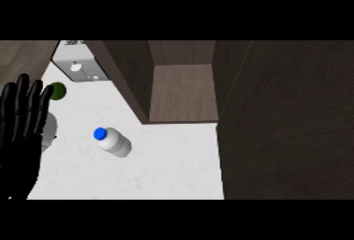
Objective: Pick up the bottled water, place it into the cabinet and close the cabinet
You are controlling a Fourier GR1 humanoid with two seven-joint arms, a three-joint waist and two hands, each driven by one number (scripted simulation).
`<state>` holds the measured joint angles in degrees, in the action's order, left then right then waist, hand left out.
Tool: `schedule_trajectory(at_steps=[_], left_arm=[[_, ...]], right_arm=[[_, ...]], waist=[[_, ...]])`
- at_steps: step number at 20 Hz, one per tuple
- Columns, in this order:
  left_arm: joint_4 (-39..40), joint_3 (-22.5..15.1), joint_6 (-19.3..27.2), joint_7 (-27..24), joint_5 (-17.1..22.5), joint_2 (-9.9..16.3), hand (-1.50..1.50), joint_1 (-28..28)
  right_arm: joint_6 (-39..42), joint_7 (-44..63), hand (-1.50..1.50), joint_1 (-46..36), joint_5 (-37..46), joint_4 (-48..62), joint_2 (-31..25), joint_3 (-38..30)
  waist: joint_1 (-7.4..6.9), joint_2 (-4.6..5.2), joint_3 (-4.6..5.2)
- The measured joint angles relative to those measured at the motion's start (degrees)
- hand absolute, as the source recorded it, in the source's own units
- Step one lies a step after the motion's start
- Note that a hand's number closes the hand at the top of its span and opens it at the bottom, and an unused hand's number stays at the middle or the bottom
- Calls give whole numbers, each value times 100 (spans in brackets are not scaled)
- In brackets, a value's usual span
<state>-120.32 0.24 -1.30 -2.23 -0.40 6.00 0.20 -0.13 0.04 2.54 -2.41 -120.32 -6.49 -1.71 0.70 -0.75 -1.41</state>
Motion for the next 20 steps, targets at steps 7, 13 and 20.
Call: schedule_trajectory(at_steps=[7,13,20], left_arm=[[167,-679,-1466,49,1361,332,-150,-26],[562,-886,-2241,1083,2958,745,-150,712],[757,-97,-2960,1790,4668,1630,-150,925]], right_arm=[[268,-14,-150,188,-194,-257,-1,239],[542,662,-150,712,-1219,-252,254,557],[777,903,-150,1657,-1705,-921,274,729]], waist=[[54,93,124],[3,96,137],[-28,70,140]])
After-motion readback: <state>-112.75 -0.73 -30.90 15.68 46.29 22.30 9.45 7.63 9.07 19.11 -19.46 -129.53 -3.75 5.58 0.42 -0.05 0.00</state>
